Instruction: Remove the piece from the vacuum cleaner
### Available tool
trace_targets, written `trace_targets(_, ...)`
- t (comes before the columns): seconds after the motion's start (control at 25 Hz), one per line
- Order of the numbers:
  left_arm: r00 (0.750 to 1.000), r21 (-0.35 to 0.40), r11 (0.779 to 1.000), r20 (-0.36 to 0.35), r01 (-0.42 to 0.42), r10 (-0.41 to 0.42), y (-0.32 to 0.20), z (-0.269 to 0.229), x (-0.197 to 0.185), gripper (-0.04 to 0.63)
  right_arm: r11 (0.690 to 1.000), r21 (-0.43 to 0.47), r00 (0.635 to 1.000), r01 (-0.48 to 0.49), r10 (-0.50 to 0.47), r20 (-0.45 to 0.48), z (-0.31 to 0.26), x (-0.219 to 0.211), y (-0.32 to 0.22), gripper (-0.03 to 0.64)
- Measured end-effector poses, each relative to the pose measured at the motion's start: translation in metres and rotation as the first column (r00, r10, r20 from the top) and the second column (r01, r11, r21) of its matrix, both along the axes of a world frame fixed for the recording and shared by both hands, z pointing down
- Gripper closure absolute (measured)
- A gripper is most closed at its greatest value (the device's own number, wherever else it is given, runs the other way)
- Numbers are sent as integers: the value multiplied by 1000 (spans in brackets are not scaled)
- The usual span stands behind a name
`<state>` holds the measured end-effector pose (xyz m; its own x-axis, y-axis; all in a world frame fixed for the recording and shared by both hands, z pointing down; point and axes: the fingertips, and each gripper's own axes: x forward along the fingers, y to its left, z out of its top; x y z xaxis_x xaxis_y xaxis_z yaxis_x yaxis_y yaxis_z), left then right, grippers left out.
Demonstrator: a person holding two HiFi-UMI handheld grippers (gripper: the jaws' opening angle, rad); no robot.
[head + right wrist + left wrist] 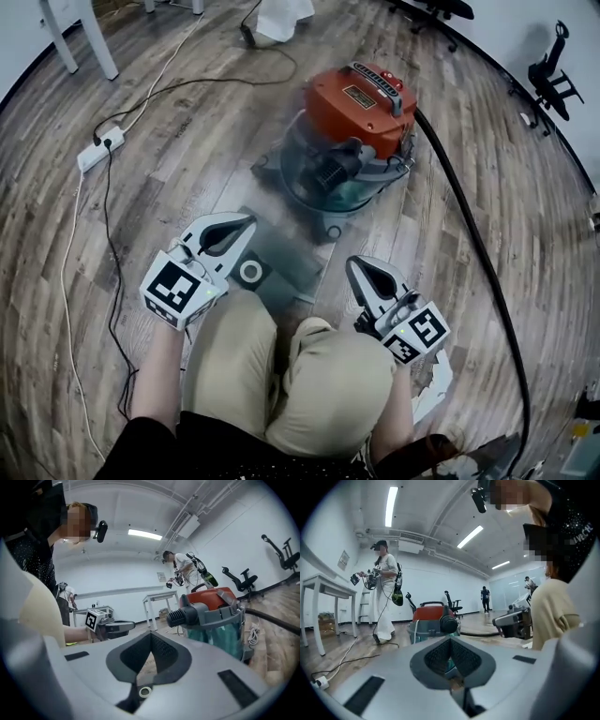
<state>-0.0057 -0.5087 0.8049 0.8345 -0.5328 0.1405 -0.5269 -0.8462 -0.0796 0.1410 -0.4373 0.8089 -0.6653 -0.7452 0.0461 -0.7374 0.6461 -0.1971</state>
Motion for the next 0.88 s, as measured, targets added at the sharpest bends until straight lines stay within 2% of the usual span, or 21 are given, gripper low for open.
trace_targets(0.24, 1000, -6, 1000, 9, -23, 23, 3, 0, 13, 589, 999, 14, 999, -32, 32, -17, -4, 7, -1, 606)
trace_targets(0.4, 999, -19, 999, 25, -28, 28, 2, 3, 20, 589, 997, -13, 997, -76, 76, -3, -3, 10, -8, 606)
trace_targets(0.6, 999, -70, 997, 31, -14, 16, 1, 14, 24, 588, 997, -4, 989, -82, 81, -126, 5, 6, -17, 606)
trace_targets(0.88, 999, -102, 995, 31, -9, 12, 5, 28, 29, 589, 995, 14, 989, -101, 102, -103, 1, 8, -14, 606)
